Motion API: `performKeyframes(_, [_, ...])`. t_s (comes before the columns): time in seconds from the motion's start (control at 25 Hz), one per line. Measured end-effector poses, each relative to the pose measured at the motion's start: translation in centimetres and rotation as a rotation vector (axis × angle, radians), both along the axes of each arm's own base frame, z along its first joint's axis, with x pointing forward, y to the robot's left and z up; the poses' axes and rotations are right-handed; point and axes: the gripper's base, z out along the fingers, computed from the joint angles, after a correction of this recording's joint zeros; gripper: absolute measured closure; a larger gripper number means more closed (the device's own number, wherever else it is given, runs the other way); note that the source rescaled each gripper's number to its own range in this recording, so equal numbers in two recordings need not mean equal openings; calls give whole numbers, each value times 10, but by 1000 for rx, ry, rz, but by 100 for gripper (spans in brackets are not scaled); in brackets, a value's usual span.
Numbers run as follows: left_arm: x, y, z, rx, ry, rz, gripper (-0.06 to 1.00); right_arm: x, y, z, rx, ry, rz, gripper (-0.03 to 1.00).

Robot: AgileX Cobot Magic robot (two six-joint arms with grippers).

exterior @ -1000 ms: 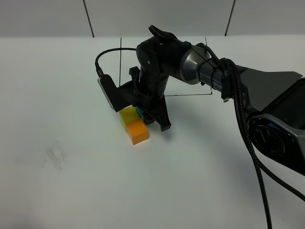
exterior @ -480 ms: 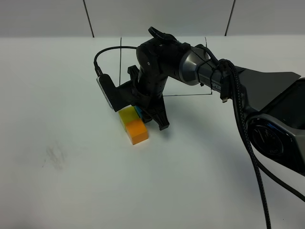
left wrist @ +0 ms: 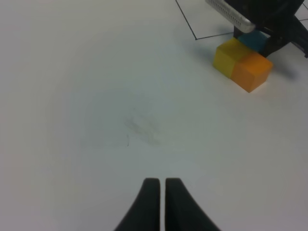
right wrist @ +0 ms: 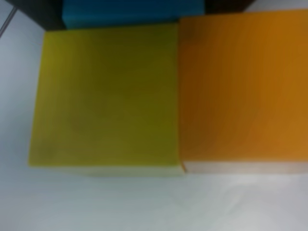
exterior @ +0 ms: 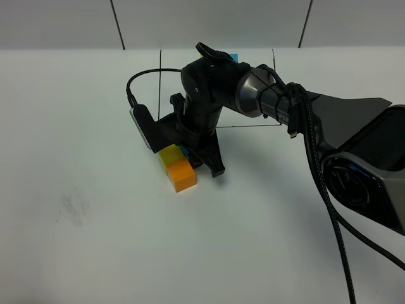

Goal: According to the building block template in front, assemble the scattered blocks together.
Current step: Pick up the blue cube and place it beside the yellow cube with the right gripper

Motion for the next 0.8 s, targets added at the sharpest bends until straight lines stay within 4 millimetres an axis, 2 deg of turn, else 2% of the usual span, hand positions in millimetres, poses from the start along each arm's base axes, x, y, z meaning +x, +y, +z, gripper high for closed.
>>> performKeyframes(0.8, [0, 0, 0, 0, 0, 0, 94, 3, 2, 0, 26, -28, -5, 51])
